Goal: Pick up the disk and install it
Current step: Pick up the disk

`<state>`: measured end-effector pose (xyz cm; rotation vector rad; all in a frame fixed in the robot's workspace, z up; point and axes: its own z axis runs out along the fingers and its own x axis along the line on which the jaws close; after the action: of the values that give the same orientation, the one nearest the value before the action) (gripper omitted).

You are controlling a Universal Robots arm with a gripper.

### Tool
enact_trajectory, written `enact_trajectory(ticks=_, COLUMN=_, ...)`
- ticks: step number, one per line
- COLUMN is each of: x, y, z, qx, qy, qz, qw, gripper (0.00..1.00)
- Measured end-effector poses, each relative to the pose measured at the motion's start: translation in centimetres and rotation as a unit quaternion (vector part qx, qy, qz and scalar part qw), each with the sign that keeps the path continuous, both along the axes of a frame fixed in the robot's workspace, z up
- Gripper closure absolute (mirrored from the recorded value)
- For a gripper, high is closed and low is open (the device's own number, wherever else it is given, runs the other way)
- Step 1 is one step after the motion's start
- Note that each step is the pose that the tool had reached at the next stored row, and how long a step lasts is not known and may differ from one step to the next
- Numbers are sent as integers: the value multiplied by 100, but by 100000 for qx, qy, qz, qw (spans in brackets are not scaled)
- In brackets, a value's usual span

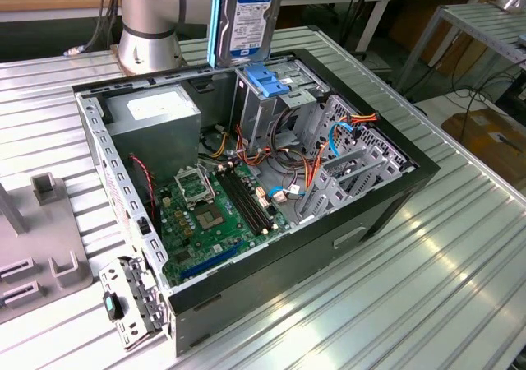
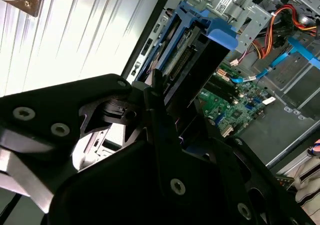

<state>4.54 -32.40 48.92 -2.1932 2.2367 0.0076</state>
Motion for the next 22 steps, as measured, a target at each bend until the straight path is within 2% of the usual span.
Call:
enact_trajectory(ticks=7, x=270, y=0, z=0, qx=3, qy=-2, qz=-3, qw=100000, gripper=65)
enact_trajectory(ticks=11, x=373, y=0, z=0, qx=5, qy=-3, qz=-3, qw=100000, gripper=65)
enact_trajectory(ticks=15, x=518, y=0, z=0, qx=2, qy=-1, qz=4, qw=100000, gripper=65)
enact_trajectory(ticks=17, x=619, y=0, z=0, qx=2, qy=-3, qz=3, qw=100000, gripper=65)
enact_trajectory(ticks=21, x=721, y=0, z=0, qx=5, qy=-3, qz=1, qw=100000, gripper=65)
enact_trajectory(ticks=22, x=774, y=0, z=0, qx=3, qy=-1, qz=-2, qw=100000, gripper=65)
